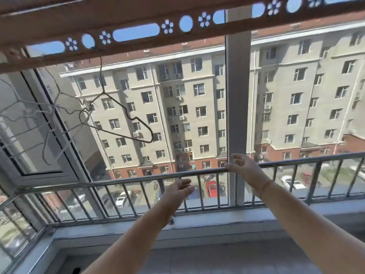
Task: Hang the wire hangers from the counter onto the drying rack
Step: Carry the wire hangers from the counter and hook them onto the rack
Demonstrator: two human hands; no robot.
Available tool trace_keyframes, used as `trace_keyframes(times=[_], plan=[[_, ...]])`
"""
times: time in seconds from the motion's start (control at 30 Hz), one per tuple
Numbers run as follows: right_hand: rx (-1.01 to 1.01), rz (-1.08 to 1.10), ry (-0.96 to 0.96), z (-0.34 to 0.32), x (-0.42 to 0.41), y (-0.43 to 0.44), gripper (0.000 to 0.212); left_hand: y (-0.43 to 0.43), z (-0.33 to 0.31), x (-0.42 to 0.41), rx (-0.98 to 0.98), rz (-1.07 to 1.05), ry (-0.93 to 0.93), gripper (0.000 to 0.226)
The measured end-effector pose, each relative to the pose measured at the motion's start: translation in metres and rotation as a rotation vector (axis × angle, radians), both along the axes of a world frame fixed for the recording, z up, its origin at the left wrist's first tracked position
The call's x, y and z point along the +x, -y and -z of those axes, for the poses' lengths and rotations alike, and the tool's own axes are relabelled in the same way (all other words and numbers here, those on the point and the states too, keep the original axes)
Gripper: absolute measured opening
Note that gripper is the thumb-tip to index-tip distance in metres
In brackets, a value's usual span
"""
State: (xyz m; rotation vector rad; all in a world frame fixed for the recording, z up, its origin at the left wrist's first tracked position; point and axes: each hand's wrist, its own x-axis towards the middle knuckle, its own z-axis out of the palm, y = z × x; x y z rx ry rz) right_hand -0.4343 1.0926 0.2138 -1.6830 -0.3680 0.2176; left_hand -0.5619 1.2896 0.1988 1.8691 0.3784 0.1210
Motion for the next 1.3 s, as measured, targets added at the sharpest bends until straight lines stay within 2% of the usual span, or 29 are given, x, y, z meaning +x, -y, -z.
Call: trace_keyframes(times=[0.2,0.67,0.97,1.07,1.3], plan=[[-0.026,0.184,0.011,0.014,0.003,0.136,0.049,0.119,0.009,0.042,0.013,0.207,-0.012,0.027],[-0.203,0.607,-0.012,0.053,-0.032,0.477,0.056,0.448,0.036,0.085,-0.029,0.601,-0.009,0.034],[-0.214,0.839,-0.068,0.074,-0.041,0.622,0.056,0.603,0.049,0.134,-0.004,0.815,-0.018,0.037],[-0.207,0.916,-0.094,0.086,-0.034,0.665,0.052,0.65,0.057,0.163,0.031,0.891,-0.015,0.037],[-0.214,1.098,-0.137,0.096,0.0,0.771,0.05,0.776,0.063,0.24,-0.024,1.041,0.001,0.038]])
